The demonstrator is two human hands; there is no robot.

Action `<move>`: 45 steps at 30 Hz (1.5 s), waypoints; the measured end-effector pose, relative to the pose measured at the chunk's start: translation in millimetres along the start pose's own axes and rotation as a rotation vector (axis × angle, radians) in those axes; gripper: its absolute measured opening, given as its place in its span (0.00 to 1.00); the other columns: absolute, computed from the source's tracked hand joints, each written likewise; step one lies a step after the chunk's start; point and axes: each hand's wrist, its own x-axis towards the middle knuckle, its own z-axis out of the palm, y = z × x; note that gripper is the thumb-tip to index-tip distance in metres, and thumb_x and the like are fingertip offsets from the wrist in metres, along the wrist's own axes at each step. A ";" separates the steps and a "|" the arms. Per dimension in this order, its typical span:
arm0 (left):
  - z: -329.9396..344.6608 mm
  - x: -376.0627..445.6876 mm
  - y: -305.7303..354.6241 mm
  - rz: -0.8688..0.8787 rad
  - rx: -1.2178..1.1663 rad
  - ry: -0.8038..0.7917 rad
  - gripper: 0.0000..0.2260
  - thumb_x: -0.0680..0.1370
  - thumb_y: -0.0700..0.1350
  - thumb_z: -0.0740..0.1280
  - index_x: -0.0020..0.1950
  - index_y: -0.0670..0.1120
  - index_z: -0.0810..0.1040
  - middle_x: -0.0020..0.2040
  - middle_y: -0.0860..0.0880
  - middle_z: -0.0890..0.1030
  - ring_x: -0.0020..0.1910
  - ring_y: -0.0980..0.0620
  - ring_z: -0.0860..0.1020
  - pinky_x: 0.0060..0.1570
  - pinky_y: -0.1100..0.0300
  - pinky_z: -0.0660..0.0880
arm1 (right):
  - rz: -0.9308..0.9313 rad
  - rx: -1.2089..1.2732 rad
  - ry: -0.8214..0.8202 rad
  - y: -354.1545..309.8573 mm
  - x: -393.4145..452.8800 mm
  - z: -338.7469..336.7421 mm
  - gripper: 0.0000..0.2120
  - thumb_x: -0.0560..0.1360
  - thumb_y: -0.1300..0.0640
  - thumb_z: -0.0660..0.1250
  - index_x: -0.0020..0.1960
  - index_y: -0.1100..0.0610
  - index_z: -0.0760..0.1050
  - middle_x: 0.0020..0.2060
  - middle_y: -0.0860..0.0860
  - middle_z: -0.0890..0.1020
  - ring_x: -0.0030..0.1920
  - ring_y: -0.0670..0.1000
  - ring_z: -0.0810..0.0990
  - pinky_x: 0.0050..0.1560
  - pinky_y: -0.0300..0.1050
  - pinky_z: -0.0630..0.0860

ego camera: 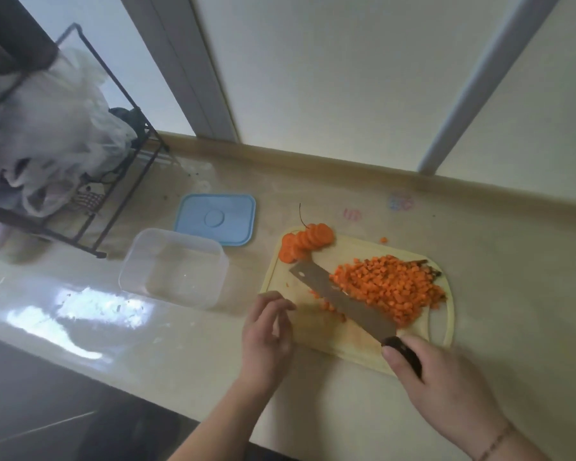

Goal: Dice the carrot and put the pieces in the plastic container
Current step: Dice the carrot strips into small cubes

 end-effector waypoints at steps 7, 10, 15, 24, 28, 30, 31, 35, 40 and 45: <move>-13.1 45.9 23.4 0.357 0.064 -0.472 0.06 0.72 0.40 0.68 0.46 0.49 0.78 0.44 0.52 0.79 0.45 0.48 0.76 0.47 0.53 0.75 | -0.108 -0.418 0.151 -3.4 -2.0 18.5 0.32 0.76 0.30 0.39 0.38 0.46 0.74 0.28 0.46 0.79 0.27 0.49 0.79 0.22 0.44 0.65; 0.8 58.3 18.4 0.295 0.150 -0.693 0.05 0.73 0.49 0.68 0.42 0.48 0.79 0.41 0.51 0.78 0.43 0.47 0.75 0.44 0.51 0.75 | -0.139 -0.499 0.203 -12.4 -3.5 23.4 0.26 0.77 0.33 0.47 0.35 0.47 0.74 0.25 0.46 0.77 0.24 0.49 0.77 0.21 0.41 0.62; 19.5 67.6 8.5 0.191 0.112 -0.755 0.09 0.76 0.50 0.70 0.43 0.44 0.80 0.43 0.48 0.77 0.47 0.45 0.76 0.47 0.57 0.70 | -0.135 -0.562 0.291 -25.1 -7.7 28.6 0.22 0.72 0.36 0.54 0.33 0.49 0.74 0.23 0.47 0.76 0.21 0.50 0.75 0.19 0.42 0.63; 39.7 73.1 25.6 0.073 0.055 -0.547 0.09 0.76 0.50 0.70 0.41 0.45 0.81 0.41 0.50 0.78 0.43 0.48 0.77 0.41 0.56 0.73 | -0.122 -0.614 0.357 -36.7 -8.5 21.5 0.21 0.72 0.37 0.53 0.31 0.50 0.74 0.22 0.48 0.74 0.19 0.51 0.74 0.22 0.40 0.55; 36.6 68.3 34.3 0.195 0.096 -0.698 0.13 0.74 0.58 0.68 0.39 0.50 0.77 0.38 0.57 0.73 0.39 0.53 0.73 0.38 0.57 0.71 | -0.140 -0.621 0.371 -35.6 -4.6 16.6 0.21 0.72 0.38 0.53 0.31 0.50 0.74 0.22 0.48 0.74 0.19 0.51 0.73 0.23 0.41 0.54; 43.2 72.6 32.9 0.146 0.117 -0.698 0.11 0.75 0.54 0.72 0.40 0.48 0.78 0.38 0.55 0.74 0.39 0.52 0.74 0.38 0.57 0.69 | -0.158 -0.630 0.371 -34.1 -2.6 15.3 0.21 0.72 0.38 0.53 0.30 0.49 0.75 0.22 0.48 0.74 0.19 0.50 0.73 0.22 0.41 0.54; 47.1 75.2 30.7 0.118 0.119 -0.670 0.10 0.76 0.52 0.73 0.41 0.47 0.78 0.38 0.54 0.75 0.39 0.51 0.74 0.38 0.57 0.67 | -0.169 -0.632 0.373 -32.9 -2.4 15.3 0.21 0.72 0.38 0.53 0.31 0.49 0.75 0.22 0.48 0.74 0.19 0.50 0.73 0.22 0.42 0.54; 52.4 83.1 23.2 0.068 0.081 -0.610 0.06 0.77 0.46 0.73 0.43 0.45 0.81 0.40 0.53 0.76 0.40 0.50 0.76 0.41 0.57 0.71 | -0.212 -0.620 0.375 -28.0 -3.8 13.3 0.21 0.72 0.38 0.53 0.31 0.49 0.74 0.22 0.47 0.74 0.20 0.49 0.73 0.21 0.42 0.56; 57.9 122.7 18.4 0.602 0.235 -0.524 0.09 0.68 0.36 0.77 0.46 0.41 0.83 0.44 0.45 0.82 0.42 0.42 0.80 0.42 0.56 0.75 | -0.220 -0.601 0.366 -19.3 -5.9 13.2 0.20 0.72 0.38 0.54 0.32 0.48 0.74 0.21 0.45 0.73 0.19 0.50 0.73 0.22 0.41 0.56; 71.5 164.8 35.1 0.584 0.999 -0.760 0.19 0.80 0.45 0.60 0.72 0.46 0.70 0.63 0.45 0.78 0.65 0.40 0.71 0.65 0.47 0.63 | -0.172 -0.607 0.350 -18.8 -3.2 12.3 0.21 0.72 0.37 0.53 0.31 0.47 0.75 0.20 0.46 0.73 0.18 0.49 0.72 0.22 0.41 0.55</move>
